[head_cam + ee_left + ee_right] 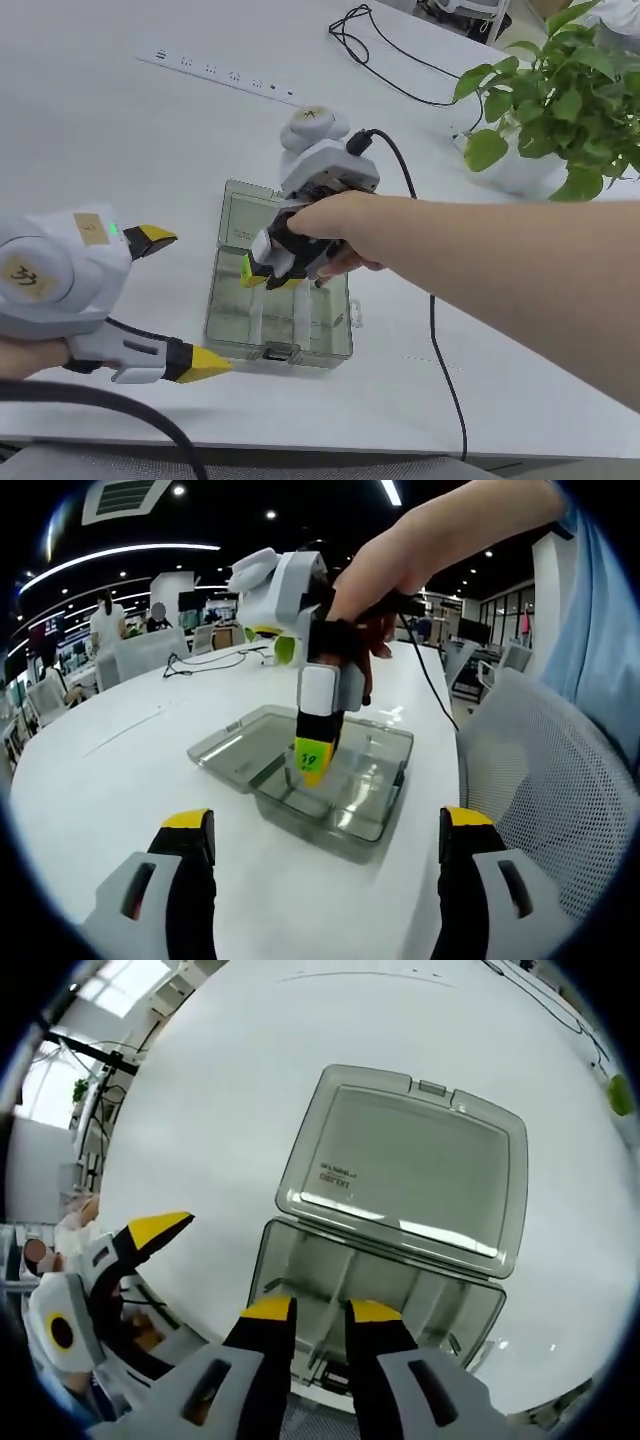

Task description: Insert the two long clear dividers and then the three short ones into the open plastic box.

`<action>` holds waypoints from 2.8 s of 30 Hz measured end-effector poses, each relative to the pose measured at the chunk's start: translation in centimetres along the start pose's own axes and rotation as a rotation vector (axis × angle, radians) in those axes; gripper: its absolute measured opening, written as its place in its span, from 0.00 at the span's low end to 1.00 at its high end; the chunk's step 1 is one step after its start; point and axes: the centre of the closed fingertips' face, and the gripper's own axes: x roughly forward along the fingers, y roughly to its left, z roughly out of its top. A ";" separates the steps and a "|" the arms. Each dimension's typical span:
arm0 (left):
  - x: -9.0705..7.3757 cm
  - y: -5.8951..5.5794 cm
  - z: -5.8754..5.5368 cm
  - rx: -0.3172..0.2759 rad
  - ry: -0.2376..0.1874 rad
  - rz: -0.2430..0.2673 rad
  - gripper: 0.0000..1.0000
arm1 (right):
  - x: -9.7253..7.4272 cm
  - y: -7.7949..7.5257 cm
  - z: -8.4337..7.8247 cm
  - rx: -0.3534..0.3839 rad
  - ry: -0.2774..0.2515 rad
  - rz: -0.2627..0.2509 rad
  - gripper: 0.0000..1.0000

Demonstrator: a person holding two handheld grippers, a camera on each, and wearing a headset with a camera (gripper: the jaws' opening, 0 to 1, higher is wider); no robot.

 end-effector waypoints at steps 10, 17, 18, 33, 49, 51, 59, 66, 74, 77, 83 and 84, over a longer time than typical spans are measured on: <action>-0.1 -0.1 0.5 0.006 0.004 0.002 0.95 | -1.1 1.6 0.2 -0.028 -0.085 0.070 0.50; -0.2 -0.1 1.0 -0.001 0.001 0.005 0.95 | -1.9 3.1 0.5 -0.031 -0.149 0.142 0.73; -0.2 -0.1 1.1 -0.001 0.001 0.006 0.95 | -2.0 3.5 0.9 -0.046 -0.177 0.159 0.77; -0.8 0.1 2.2 -0.022 -0.011 0.035 0.96 | -3.6 5.0 2.2 -0.084 -0.282 0.215 0.90; -0.5 -0.1 2.8 -0.049 -0.012 0.057 0.96 | -9.7 3.1 4.7 -0.281 -0.640 0.274 1.00; -0.4 -0.1 2.9 -0.056 -0.013 0.058 0.95 | -9.8 2.5 4.1 -0.284 -0.644 0.274 1.00; -0.3 0.1 3.5 -0.067 -0.022 0.079 0.95 | -10.8 -0.1 2.0 -0.396 -0.756 0.276 1.00; -0.1 0.0 3.7 -0.073 -0.019 0.093 0.95 | -12.6 -2.8 1.6 -0.407 -0.919 0.309 1.00; 0.1 -0.3 3.8 -0.094 -0.020 0.103 0.95 | -12.9 -5.7 -0.2 -0.425 -0.959 0.279 1.00; 0.1 -0.3 3.9 -0.099 -0.019 0.111 0.95 | -12.6 -7.3 -1.4 -0.471 -0.918 0.240 1.00; 0.1 -0.6 4.1 -0.104 -0.020 0.125 0.95 | -11.9 -8.4 -3.4 -0.556 -0.843 0.224 1.00; 0.1 -0.6 4.1 -0.105 -0.019 0.127 0.95 | -11.6 -8.6 -3.7 -0.564 -0.819 0.219 1.00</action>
